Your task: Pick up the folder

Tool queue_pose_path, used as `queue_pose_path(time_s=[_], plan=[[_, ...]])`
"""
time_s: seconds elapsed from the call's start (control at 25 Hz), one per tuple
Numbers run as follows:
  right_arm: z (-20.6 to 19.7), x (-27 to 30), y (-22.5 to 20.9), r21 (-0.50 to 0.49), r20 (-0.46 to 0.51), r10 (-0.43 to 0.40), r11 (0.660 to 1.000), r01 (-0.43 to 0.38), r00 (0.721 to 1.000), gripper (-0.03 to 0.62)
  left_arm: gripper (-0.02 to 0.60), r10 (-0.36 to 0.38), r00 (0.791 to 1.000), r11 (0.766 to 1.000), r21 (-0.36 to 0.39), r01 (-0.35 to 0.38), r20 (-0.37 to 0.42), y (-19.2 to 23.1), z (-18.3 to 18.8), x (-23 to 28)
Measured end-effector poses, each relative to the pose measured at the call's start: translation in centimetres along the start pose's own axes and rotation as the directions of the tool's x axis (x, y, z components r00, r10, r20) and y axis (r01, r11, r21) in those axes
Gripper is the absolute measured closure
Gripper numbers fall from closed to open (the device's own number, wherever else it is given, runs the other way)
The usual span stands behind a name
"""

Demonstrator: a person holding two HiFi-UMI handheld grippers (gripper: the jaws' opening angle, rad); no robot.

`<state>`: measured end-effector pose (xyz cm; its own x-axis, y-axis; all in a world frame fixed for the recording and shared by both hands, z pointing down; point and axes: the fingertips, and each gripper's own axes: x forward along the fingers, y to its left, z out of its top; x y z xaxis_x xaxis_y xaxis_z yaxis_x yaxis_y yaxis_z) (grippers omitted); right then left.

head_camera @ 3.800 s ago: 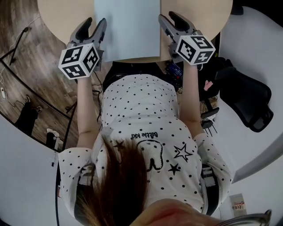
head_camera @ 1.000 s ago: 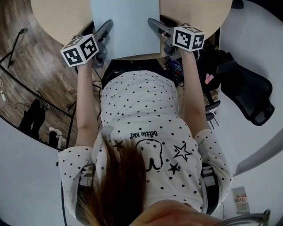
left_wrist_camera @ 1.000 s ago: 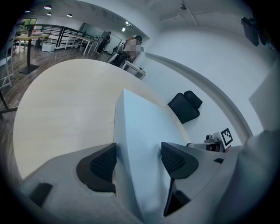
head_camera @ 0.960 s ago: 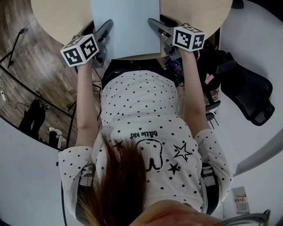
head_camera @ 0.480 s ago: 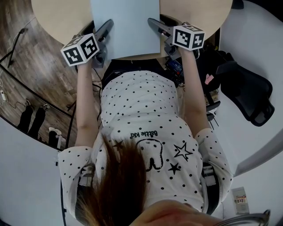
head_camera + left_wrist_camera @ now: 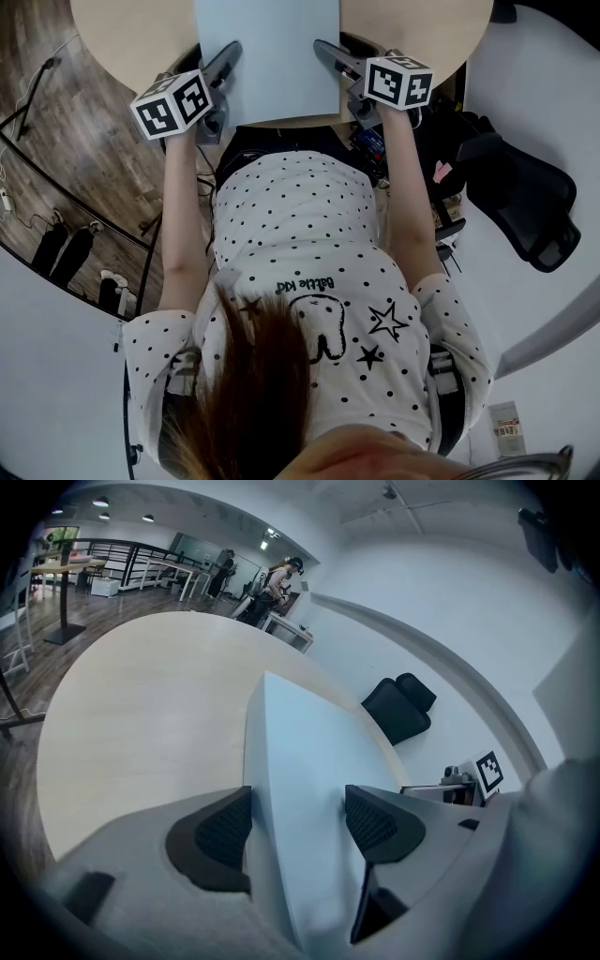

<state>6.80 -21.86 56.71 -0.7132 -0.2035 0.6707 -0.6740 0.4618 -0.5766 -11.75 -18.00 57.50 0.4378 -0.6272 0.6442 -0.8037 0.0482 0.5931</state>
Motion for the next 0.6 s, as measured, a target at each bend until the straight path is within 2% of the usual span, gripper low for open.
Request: queue_pose_path(time_s=[0.6], plan=[[0.89,-0.77,0.47,-0.041,0.019,-0.014,0.999,0.015,1.0,0.338,0.27,-0.006,1.0,1.0,-0.004,0.006,0.009,-0.73,0.44,-0.38]])
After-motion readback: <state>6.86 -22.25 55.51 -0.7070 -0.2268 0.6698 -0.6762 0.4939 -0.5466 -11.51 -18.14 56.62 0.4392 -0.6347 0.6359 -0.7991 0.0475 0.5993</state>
